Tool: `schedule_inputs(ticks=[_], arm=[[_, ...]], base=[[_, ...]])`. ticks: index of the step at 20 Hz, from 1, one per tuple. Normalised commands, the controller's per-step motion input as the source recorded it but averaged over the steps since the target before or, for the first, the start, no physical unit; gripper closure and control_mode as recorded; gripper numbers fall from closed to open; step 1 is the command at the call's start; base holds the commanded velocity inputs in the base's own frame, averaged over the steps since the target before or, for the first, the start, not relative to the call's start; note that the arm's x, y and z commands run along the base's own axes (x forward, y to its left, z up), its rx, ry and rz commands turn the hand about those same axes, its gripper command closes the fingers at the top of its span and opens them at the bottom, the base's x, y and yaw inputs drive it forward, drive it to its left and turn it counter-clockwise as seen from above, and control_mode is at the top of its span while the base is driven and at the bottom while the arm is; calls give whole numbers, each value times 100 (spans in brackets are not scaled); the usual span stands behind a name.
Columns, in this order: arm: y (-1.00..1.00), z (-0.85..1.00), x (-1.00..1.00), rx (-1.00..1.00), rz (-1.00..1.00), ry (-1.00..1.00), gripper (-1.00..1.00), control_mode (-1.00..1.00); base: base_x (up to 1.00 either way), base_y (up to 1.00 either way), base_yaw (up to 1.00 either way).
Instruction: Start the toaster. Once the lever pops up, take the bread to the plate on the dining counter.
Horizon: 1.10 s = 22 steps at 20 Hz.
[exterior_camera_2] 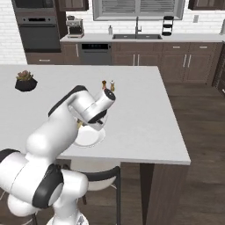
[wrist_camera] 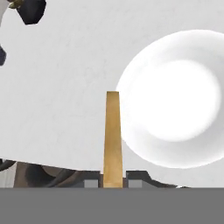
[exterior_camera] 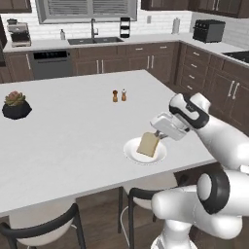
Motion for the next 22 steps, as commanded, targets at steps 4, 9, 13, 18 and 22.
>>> schedule_inputs(ticks=[4, 9, 13, 18, 22], arm=[[0, -19, 38, 0, 0, 0, 100, -100], [4, -27, 35, -2, 0, 1, 100, -100], [12, -29, 31, -5, 0, 1, 100, -100], [1, -20, 18, -1, 0, 0, 100, -100], [0, -16, 11, 0, 0, 0, 100, -100]], base=[[0, 0, 0], [0, 0, 0], [0, 0, 0], [0, 0, 0], [0, 0, 0]])
